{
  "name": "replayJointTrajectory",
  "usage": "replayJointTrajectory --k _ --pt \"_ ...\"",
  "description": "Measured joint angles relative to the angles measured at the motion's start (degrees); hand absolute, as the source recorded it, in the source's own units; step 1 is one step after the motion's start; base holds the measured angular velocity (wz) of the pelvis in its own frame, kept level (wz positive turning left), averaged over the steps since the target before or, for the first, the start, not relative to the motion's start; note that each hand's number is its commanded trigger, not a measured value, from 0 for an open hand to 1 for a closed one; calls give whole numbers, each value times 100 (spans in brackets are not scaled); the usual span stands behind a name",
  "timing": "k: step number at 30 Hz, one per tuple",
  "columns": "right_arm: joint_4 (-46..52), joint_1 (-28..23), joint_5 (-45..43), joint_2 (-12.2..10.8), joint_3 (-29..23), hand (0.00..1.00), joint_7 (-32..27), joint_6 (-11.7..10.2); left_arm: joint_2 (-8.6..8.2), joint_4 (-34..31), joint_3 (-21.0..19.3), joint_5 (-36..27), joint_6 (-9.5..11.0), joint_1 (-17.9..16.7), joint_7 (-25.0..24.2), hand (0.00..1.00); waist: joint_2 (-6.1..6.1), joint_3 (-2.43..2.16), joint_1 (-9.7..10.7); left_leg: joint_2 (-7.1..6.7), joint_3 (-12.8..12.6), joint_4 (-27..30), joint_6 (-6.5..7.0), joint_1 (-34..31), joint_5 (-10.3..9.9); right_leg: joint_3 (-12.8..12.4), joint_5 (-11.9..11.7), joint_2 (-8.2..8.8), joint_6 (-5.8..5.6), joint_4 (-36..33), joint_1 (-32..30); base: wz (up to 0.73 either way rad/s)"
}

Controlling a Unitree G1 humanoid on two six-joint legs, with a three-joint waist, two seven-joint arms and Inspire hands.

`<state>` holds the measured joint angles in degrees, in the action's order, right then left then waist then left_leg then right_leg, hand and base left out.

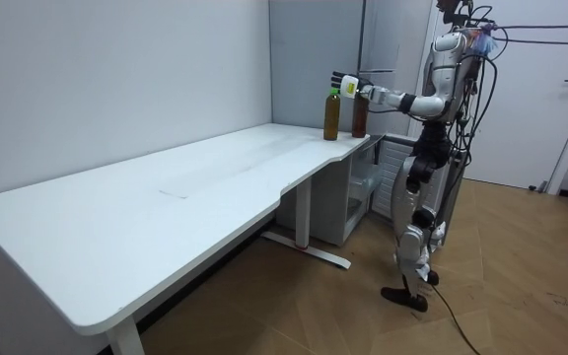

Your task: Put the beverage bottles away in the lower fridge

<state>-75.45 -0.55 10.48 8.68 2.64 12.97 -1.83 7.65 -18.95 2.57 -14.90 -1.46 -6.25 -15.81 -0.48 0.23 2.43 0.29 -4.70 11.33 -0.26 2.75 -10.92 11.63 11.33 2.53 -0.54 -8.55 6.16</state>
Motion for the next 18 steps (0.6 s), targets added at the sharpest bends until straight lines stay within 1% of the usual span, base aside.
replayJointTrajectory --k 4,7,14,18 --pt "43 -5 -5 10 -4 0 48 8 1 122 3 8 -4 -1 -80 0 -11 7 18 0 -3 -1 0 2 0 -29 0 1 0 -9 -6 -1" --pt "45 -4 -7 10 -9 0 85 11 0 172 2 30 -47 -1 -117 0 -18 12 18 1 -5 -1 0 0 0 -33 0 -1 0 -12 -15 0" --pt "46 -4 -8 11 -12 0 82 16 -1 261 0 64 -63 -1 -120 0 -12 10 17 0 -7 -2 0 1 0 -41 0 -2 0 -12 -13 0" --pt "60 -6 -8 11 0 0 37 16 -1 480 1 55 -63 -1 -80 0 -5 9 17 2 -6 1 0 1 0 -48 0 -5 0 -12 -11 0"
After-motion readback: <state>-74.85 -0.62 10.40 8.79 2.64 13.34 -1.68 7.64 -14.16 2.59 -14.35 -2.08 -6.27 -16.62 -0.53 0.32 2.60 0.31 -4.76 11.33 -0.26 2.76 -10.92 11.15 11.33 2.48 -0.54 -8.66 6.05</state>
